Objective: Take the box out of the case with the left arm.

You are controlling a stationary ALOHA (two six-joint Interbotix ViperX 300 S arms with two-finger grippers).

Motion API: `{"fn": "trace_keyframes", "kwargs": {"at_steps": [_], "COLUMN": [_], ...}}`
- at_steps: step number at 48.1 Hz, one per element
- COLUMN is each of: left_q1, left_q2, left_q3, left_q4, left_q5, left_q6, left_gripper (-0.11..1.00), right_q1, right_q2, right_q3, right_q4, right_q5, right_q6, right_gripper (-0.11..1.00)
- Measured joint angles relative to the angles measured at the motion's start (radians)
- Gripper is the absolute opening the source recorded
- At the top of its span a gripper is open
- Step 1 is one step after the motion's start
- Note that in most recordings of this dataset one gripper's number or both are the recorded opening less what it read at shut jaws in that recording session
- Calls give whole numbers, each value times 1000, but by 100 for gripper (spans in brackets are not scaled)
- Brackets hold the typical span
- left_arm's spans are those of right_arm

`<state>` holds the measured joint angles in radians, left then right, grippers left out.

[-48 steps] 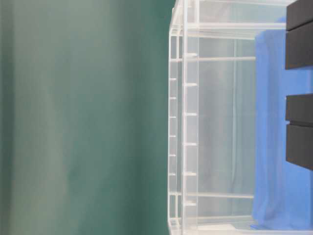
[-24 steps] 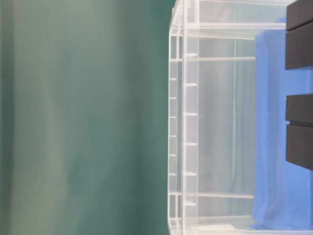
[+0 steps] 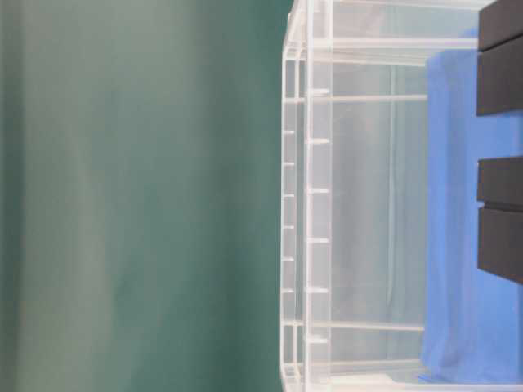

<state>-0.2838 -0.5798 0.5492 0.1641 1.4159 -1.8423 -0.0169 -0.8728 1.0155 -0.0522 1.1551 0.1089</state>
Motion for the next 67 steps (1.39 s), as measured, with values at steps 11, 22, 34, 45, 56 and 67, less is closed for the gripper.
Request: {"fn": "trace_keyframes", "kwargs": {"at_steps": [11,22,34,45,56,67], "left_q1": [213,405,465,465,465,465], "left_q2": [-49,-49,-52,-61,-64,-64], "left_q3": [15,17,17,17,17,18], "left_q4": [0,-12,-14,-15,-17,-20], "left_q5": [3,5,5,5,0,-3], "left_q6": [196,368,416,416,416,416], "left_gripper": [90,90,90,90,90,90], "right_q1": [0,0,0,0,0,0], "right_q2": [0,-2,-5,-6,-12,-21], "right_q3": [-2,0,-2,-3,-3,-5], "right_q4": [2,0,2,0,0,0], "right_q5": [17,64,87,89,114,123], "right_q6": [0,0,0,0,0,2], "right_gripper": [0,0,0,0,0,0]}}
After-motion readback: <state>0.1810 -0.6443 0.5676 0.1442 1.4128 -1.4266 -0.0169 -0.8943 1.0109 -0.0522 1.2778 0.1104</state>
